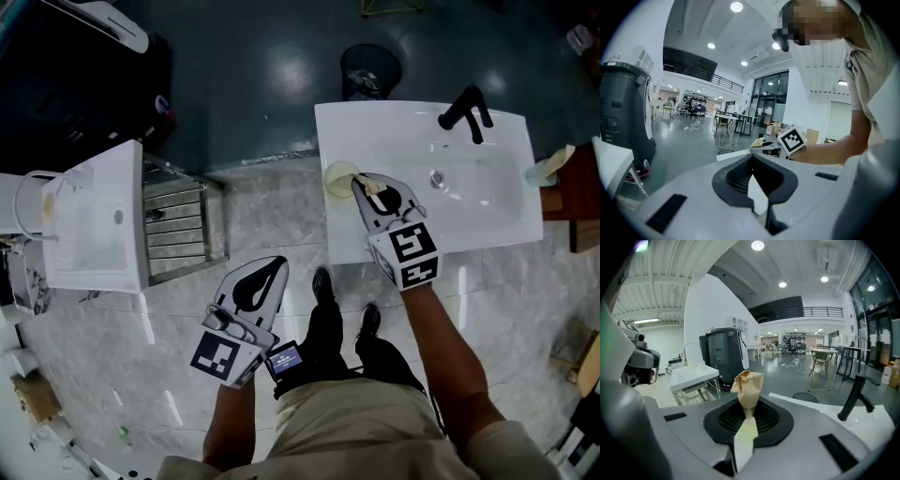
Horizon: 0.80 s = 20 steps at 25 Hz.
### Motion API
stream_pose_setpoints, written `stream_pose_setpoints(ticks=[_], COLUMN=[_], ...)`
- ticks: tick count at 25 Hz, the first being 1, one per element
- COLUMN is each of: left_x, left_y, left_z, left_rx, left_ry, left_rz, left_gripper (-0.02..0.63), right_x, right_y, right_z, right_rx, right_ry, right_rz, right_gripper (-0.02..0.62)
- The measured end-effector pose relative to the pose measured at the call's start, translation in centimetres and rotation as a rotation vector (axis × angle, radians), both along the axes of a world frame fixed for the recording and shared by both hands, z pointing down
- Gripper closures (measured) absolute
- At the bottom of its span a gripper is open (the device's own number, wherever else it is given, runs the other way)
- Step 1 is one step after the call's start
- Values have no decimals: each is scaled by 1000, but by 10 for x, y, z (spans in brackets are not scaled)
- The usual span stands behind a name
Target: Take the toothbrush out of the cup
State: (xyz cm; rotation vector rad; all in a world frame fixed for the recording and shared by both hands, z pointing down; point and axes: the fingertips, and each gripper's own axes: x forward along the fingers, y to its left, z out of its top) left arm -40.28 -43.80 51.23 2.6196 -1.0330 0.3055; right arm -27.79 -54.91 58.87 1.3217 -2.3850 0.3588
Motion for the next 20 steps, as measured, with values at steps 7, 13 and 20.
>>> stream_pose_setpoints(ticks=[7, 13, 20], left_x=[4, 29, 71], left_y=[-5, -7, -1], left_z=[-44, -104, -141], left_rx=[74, 187, 251], left_ry=[33, 27, 54], left_rz=[40, 135, 237], left_gripper=[598, 598, 598], right_x=[0, 36, 84], right_y=[17, 56, 87], right_z=[-79, -176, -234], right_rx=[99, 212, 278], right_ry=[-10, -21, -20], right_rz=[31, 88, 184], right_gripper=[565, 565, 565])
